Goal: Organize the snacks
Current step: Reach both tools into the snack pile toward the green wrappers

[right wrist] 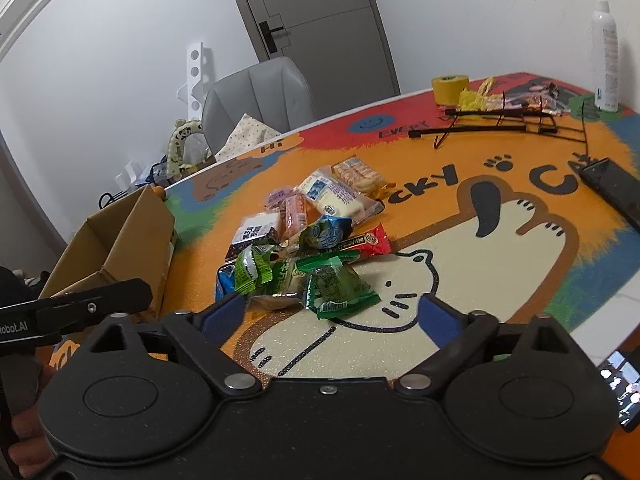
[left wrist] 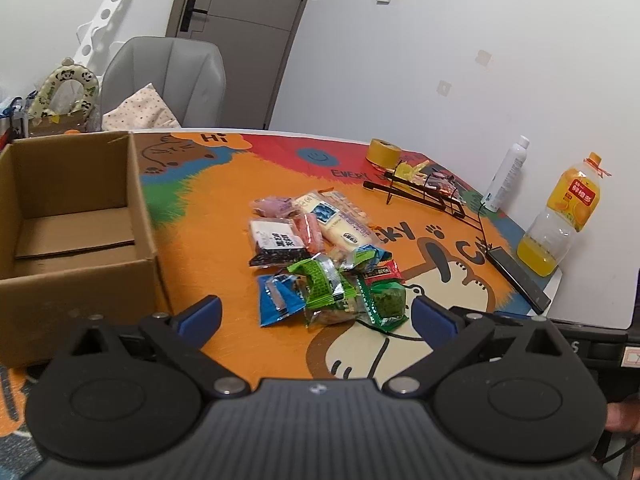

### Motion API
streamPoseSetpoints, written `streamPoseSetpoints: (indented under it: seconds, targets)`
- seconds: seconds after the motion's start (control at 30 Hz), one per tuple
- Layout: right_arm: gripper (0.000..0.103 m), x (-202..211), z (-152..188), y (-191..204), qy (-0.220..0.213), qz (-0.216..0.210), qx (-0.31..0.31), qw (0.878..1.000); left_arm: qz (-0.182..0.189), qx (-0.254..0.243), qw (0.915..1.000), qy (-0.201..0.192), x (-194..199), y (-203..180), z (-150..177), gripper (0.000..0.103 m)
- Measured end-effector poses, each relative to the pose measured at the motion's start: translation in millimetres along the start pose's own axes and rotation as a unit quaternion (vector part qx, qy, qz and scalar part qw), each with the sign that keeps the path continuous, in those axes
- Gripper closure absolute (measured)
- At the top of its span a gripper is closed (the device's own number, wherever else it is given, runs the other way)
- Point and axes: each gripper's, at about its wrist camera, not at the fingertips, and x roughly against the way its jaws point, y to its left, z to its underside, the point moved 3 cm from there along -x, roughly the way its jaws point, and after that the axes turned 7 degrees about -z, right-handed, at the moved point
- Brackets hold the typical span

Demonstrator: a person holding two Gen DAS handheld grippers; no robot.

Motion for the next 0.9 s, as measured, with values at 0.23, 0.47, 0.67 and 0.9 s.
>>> streamPoseSetpoints:
  seconds: [0.23,0.47,0.67,0.9]
  targets:
    - [0.026,-20,2,-9,0.009,-0.012,-0.011,1.0,0.002,-0.009,0.9999,-0.008,-20,-9,-3,0.008]
    - [0.03,-38,-1,-15,0.018,-0.011,-0.008,1.0,0.005,-0.005,1.0,0.005,-45,-12,-4,0.019]
    - [0.033,-51,-2,-18,0.025,-0.014,-0.007,1.0,0.007,-0.005,0.9998,0.017,-65,-19,-9,0.022]
    - [0.034,-64,-4,-20,0.03,-0.019,-0.008,0.999,0.008,-0.006,0.9993,0.037,-86,-25,-10,0.028]
